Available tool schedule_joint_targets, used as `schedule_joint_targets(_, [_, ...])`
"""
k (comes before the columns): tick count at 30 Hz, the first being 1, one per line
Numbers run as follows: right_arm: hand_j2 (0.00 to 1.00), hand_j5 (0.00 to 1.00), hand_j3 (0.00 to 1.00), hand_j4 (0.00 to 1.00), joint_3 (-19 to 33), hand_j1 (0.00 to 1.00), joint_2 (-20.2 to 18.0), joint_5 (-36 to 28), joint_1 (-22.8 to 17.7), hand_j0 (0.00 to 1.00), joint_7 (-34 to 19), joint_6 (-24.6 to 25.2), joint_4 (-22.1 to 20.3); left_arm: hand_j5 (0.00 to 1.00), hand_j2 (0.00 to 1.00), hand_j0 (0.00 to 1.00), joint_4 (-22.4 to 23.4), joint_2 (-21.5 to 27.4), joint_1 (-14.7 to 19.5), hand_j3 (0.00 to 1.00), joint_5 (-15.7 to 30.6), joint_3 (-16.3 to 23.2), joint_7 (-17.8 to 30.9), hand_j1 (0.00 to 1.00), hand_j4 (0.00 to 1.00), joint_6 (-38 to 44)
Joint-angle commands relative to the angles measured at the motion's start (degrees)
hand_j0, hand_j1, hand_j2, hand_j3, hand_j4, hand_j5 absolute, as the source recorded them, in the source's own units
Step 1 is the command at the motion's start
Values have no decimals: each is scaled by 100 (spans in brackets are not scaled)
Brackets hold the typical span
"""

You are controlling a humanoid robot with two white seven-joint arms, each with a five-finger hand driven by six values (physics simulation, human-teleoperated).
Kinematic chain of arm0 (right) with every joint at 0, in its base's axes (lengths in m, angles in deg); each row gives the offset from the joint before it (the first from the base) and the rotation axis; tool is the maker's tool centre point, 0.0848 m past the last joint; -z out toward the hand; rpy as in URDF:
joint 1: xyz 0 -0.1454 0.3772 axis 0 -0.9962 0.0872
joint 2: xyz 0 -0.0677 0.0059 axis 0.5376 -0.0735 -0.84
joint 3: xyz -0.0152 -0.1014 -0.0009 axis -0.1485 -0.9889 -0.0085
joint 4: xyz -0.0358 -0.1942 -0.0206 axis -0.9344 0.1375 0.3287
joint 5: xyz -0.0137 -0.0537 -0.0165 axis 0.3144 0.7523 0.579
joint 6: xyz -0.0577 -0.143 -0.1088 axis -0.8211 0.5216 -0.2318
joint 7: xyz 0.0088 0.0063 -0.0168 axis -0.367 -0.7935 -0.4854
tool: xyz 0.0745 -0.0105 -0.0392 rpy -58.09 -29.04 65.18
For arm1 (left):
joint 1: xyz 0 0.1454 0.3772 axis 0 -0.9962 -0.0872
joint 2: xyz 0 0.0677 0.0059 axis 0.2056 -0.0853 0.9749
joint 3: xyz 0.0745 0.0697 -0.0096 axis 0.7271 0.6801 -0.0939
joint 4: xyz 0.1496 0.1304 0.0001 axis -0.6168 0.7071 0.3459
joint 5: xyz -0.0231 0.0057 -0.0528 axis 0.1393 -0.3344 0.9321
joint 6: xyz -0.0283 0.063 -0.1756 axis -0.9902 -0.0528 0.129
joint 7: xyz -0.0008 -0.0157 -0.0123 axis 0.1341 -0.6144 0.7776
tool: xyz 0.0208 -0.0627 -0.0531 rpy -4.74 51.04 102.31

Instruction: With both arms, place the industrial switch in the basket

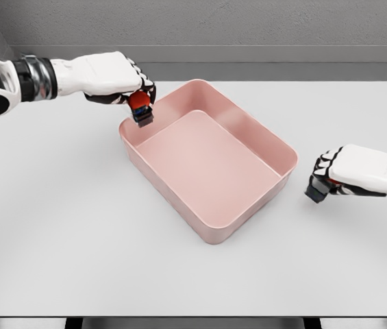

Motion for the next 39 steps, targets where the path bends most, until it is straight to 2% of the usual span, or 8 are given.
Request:
schedule_joint_targets(1, [43,43,43,43,18,43,-46,-70,0,43,10,12,9,49,49,49,-4,-120,0,49,27,117,-4,49,49,22])
schedule_joint_targets(15, [41,41,41,41,9,41,-161,-342,466,41,10,12,-17,52,52,52,154,-542,0,52,-61,873,-4,52,52,163])
schedule_joint_targets(17, [41,41,41,41,0,41,-161,-360,580,41,10,12,-43,58,58,58,163,-542,0,58,-61,926,-4,58,58,163])
schedule_joint_targets(23, [40,40,40,40,-35,40,-152,-439,826,40,18,12,-70,98,98,98,163,-542,0,98,-43,979,-4,98,98,163])
schedule_joint_targets(31, [40,40,40,40,-237,40,50,-439,1037,40,133,12,-78,100,100,100,-224,-437,220,100,62,952,-4,100,100,102])
schedule_joint_targets(32, [40,40,40,40,-237,40,103,-430,1055,40,133,12,-78,100,100,100,-303,-314,316,100,378,926,-4,100,100,75])
schedule_joint_targets(36, [40,40,40,40,-430,40,226,-439,1266,40,133,12,-78,100,100,100,-374,1013,325,100,2874,636,-4,100,100,-516])
schedule_joint_targets(39, [40,40,40,40,-527,40,305,-439,1371,40,133,12,-78,100,100,100,-4,1628,-404,100,3481,522,-6,100,100,-516])
